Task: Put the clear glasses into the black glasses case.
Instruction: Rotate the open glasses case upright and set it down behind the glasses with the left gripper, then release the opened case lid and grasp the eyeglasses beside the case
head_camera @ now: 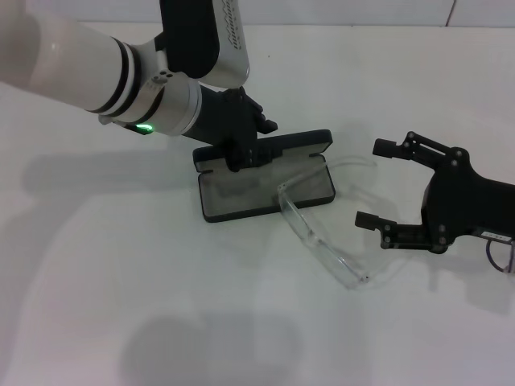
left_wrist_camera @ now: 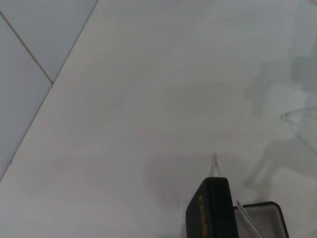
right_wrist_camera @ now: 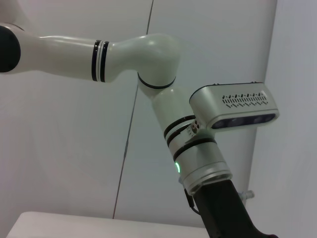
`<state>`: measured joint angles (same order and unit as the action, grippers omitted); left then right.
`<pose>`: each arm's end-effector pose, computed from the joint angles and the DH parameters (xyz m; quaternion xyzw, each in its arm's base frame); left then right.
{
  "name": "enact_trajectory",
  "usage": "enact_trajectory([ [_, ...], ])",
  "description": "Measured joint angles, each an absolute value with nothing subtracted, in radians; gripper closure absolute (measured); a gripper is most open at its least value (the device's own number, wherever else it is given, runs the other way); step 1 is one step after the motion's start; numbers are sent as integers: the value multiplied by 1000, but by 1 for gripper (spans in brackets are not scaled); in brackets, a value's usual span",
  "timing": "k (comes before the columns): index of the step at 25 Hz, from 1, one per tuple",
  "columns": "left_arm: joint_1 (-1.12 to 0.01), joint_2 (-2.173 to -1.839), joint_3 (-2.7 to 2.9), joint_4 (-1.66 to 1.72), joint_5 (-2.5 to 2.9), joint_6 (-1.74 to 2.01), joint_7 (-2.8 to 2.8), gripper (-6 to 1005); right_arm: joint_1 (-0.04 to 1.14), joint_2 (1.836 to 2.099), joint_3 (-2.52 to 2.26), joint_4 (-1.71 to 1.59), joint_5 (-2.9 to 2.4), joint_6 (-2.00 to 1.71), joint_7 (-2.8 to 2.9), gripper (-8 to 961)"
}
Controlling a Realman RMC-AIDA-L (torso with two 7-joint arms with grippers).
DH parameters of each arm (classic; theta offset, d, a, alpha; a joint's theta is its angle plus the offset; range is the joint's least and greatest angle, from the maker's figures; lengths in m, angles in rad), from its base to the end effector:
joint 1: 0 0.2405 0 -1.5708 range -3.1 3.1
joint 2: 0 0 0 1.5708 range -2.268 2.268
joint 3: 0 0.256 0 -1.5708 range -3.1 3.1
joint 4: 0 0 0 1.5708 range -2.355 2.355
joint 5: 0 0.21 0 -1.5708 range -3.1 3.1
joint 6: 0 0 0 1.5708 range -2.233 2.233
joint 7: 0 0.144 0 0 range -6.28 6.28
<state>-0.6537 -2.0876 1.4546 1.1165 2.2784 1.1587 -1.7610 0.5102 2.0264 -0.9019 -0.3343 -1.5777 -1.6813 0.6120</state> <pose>-0.1515 0.3845 -0.0482 -0.9851 0.0315 0.0635 0.1570 0.2490 0.2975 -0.0188 -0.9147 -0.0531 0.3580 0.1797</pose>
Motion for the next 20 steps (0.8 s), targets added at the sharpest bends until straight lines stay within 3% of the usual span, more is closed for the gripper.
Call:
enact_trajectory([
  [4,-649,-2087,1454,1131,2281,1167,-1786,797,510,2025,-899,-334,-1578,-1681,617,98],
  [15,-471,-2087,1389,1228,1883,1206,-1629,403,497,2021,-897,-357,-1556,-1682,684,101],
  [20,-370,-2088,1303,1086,1553,1278,-1413,402,481,2016,-932,-526,-1574,-1687,963,102],
])
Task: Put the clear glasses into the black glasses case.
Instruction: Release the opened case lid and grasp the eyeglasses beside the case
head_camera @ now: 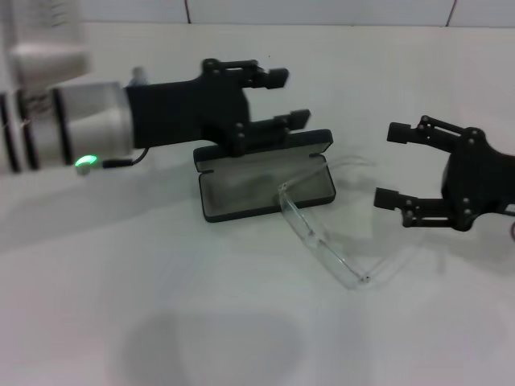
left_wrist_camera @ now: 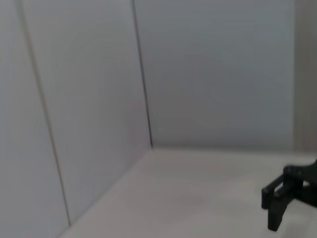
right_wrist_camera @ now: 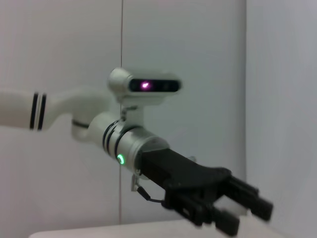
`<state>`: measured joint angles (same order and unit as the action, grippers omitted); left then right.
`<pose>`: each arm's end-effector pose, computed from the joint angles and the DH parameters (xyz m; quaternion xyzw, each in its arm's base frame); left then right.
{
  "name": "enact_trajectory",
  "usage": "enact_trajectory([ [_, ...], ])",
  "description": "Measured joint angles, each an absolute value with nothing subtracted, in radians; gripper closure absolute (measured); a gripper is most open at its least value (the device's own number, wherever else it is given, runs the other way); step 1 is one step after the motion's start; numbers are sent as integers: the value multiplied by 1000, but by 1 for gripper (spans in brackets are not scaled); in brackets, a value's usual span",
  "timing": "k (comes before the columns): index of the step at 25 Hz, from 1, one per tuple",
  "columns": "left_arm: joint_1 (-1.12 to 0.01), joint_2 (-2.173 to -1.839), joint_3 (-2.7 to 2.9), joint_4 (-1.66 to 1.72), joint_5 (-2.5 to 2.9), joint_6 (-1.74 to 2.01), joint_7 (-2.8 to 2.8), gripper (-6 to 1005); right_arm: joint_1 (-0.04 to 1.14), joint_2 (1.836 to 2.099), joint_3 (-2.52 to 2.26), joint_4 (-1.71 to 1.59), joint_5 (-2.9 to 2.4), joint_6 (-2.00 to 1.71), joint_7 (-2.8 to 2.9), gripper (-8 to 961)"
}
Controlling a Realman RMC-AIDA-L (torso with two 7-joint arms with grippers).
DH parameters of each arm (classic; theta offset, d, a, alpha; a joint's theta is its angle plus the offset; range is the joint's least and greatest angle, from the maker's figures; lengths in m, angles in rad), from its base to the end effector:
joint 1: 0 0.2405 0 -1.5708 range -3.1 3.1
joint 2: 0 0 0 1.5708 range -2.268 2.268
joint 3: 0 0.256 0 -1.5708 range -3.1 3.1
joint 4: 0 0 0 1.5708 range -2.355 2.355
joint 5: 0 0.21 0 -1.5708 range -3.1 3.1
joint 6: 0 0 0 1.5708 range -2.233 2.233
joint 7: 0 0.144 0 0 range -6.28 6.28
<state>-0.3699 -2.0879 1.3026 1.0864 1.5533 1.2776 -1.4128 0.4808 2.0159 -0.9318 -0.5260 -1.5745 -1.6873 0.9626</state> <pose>-0.1756 0.3387 -0.0069 -0.9472 -0.0560 -0.2635 0.1737 0.2417 0.3097 0.0066 -0.9243 0.0273 0.3548 0.1378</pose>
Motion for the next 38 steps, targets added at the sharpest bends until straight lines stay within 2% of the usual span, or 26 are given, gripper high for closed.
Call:
enact_trajectory([
  [4,-338,-2087,1231,893,1367,1357,-1237,402,418,2016,-1055,-822,-1586,-1679,1254,103],
  [8,-339,-2088,1172,738,1306,1392,-1127,402,413,2014,-1118,-1007,-1656,-1650,1497,104],
  [9,-342,-2088,1163,702,1301,1393,-1102,402,445,2017,-1138,-1149,-1774,-1637,1748,105],
  [13,-344,-2089,1152,630,1281,1395,-1034,403,535,2013,-1158,-1227,-1916,-1645,2010,104],
  [26,-368,-2089,1153,565,1275,1389,-971,403,875,2021,-1379,-1215,-2320,-1697,2546,113],
  [38,-383,-2089,1161,554,1279,1384,-976,404,990,2027,-1518,-1100,-2335,-1658,2718,132],
])
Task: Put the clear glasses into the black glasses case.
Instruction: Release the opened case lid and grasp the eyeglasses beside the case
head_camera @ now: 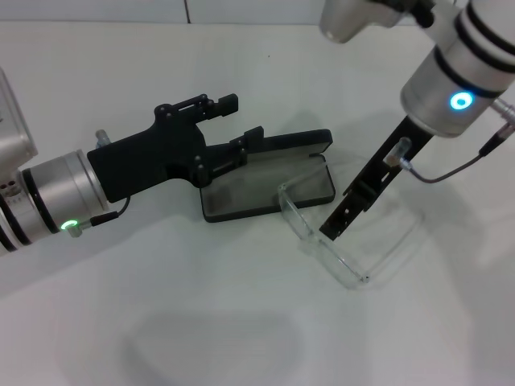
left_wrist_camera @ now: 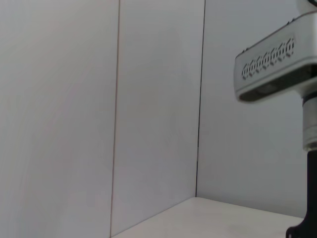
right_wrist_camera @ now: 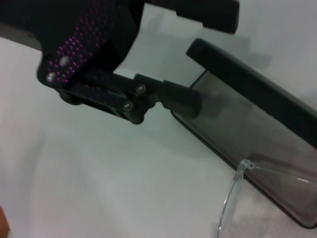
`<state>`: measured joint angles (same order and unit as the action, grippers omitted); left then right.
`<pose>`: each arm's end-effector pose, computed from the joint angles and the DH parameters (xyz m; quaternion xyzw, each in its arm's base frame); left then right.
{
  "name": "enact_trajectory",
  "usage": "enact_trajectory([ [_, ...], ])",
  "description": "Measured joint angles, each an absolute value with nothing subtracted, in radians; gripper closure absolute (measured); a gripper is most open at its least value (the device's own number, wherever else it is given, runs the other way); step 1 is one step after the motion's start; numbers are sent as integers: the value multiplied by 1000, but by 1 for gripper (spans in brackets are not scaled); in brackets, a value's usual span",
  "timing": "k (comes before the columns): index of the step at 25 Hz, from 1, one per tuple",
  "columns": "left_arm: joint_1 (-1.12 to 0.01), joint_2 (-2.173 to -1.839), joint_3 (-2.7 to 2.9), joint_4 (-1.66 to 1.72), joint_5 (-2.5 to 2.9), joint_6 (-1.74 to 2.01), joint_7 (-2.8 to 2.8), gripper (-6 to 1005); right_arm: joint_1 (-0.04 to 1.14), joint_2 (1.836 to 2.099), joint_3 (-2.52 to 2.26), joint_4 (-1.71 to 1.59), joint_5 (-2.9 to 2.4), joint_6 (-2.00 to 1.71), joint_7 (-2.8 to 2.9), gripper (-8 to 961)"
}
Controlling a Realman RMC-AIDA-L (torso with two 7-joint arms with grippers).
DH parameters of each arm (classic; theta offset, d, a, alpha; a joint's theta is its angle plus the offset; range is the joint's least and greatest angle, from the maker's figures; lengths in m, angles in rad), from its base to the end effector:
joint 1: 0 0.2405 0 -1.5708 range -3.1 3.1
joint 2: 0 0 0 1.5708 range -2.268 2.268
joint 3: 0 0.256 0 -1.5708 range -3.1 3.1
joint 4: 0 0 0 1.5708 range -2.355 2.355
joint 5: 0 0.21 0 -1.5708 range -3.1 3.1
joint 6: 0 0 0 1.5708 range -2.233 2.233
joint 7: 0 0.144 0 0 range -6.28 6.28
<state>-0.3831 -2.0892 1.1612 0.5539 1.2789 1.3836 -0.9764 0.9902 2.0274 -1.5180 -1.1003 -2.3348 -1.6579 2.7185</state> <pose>-0.2485 0.3158 -0.0284 -0.8961 -0.1255 -0.3577 0.2309 0.0763 0.3649 -0.0375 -0.9362 0.2862 -0.1995 0.0430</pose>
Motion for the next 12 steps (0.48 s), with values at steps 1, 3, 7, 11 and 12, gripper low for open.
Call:
enact_trajectory([
  [1,-383,-2089,1161,554,1279,1384,-976,404,1001,2028,-1532,-1081,-2334,-1648,2728,133],
  [3,-384,-2089,1161,554,1279,1384,-976,404,1014,2028,-1557,-1059,-2330,-1635,2739,136],
  [7,-388,-2089,1161,551,1279,1384,-976,404,1031,2028,-1615,-1046,-2327,-1607,2761,143],
  [11,-389,-2089,1161,551,1279,1384,-976,405,1033,2028,-1660,-1042,-2322,-1568,2771,149],
  [12,-390,-2089,1161,551,1279,1384,-977,405,1033,2028,-1669,-1040,-2319,-1559,2773,150],
])
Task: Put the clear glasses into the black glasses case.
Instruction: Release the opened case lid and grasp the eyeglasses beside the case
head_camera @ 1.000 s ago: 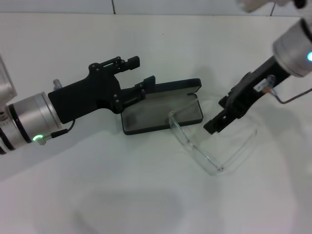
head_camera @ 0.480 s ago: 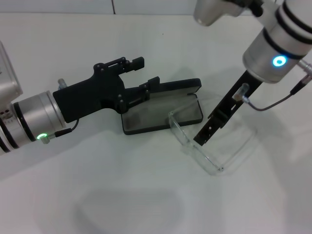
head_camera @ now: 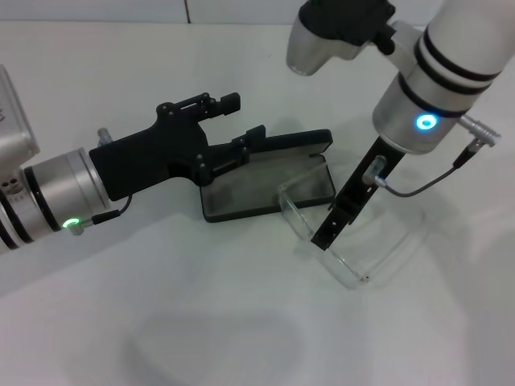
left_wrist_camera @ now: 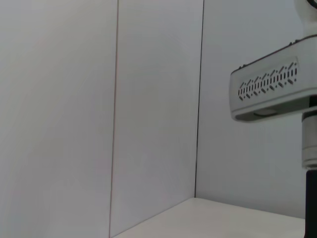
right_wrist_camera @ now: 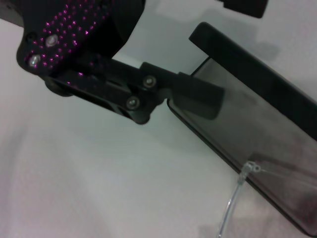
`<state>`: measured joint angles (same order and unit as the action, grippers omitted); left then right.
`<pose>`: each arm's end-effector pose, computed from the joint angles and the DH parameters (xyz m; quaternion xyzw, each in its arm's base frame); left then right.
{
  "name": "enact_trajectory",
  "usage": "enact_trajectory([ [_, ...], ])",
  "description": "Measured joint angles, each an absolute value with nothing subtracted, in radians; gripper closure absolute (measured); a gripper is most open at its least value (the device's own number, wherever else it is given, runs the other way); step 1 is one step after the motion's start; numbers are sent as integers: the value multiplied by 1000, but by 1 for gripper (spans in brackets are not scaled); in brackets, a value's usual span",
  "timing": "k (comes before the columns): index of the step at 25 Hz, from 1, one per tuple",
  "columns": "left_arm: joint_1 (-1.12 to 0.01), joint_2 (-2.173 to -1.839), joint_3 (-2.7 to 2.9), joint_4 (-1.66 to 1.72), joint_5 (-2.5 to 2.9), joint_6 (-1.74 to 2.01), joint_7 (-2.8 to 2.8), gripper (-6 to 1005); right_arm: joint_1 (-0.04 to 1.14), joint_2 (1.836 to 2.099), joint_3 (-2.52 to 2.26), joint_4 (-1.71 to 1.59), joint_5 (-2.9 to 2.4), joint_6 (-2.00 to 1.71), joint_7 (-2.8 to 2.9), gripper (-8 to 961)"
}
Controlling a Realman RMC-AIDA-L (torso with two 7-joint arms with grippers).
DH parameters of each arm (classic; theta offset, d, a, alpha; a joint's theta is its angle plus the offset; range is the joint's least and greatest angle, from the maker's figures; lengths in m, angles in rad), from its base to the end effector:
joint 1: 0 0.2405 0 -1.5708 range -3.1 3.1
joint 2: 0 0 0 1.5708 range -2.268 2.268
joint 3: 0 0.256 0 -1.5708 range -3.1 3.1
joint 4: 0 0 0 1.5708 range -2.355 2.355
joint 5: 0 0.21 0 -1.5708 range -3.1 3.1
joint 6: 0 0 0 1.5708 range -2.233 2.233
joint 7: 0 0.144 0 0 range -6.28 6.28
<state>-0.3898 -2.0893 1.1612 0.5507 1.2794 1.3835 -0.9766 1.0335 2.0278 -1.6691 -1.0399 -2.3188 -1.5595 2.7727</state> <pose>-0.2469 0.3170 -0.0290 -0.8965 -0.1241 -0.3582 0.2292 0.0742 0.3627 -0.0630 -0.9336 0.2676 -0.2310 0.0583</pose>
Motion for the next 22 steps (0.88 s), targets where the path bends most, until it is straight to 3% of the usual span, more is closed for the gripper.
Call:
enact_trajectory([
  [22,-420,-2089,1161,502,1279,1360,-943,406,1065,2028,-1861,-942,-2269,-1389,2775,184],
])
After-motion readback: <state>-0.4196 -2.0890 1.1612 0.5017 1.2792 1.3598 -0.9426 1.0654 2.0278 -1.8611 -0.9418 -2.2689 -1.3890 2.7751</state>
